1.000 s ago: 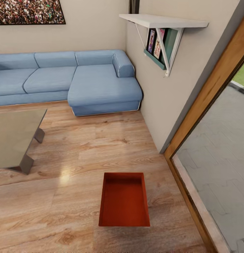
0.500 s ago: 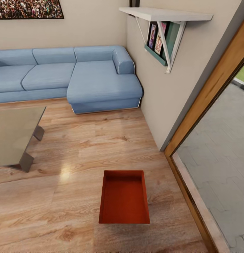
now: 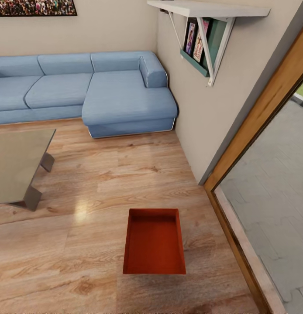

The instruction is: Move the two storage containers from the living room to the garage. In the garage, place one container on the floor and stack the other container on top of it (either order is fine).

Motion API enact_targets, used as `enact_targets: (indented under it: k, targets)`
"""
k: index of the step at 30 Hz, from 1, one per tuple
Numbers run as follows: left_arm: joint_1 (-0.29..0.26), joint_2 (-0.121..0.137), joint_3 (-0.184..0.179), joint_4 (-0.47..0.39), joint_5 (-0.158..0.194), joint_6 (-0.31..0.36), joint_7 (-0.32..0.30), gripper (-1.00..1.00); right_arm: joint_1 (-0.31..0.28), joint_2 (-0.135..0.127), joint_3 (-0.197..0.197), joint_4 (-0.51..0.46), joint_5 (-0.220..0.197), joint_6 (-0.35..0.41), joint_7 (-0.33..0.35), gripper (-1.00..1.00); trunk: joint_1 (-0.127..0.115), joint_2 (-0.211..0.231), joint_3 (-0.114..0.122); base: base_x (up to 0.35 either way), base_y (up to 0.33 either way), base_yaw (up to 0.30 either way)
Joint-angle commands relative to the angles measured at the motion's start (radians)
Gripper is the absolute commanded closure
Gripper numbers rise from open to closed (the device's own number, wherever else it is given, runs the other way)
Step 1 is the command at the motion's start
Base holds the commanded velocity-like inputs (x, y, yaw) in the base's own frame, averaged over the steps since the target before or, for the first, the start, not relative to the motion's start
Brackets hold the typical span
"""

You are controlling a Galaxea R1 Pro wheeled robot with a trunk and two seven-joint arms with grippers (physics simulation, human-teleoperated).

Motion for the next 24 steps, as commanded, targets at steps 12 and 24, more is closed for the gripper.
enact_targets:
  k: [12,24]
  targets:
    - [0.0,0.005,0.0,0.0,0.01,0.006,-0.02,-1.0,-0.001,0.001,0.009,0.003,-0.009,-0.005,-0.001,-1.0,0.0,0.0,-0.02,0.0,0.0,0.0]
    - [0.0,0.07,0.0,-0.001,0.012,0.02,-0.271,-1.0,-0.001,0.0,0.009,0.003,-0.009,-0.005,-0.001,-1.0,0.0,0.0,-0.039,0.0,0.0,0.0]
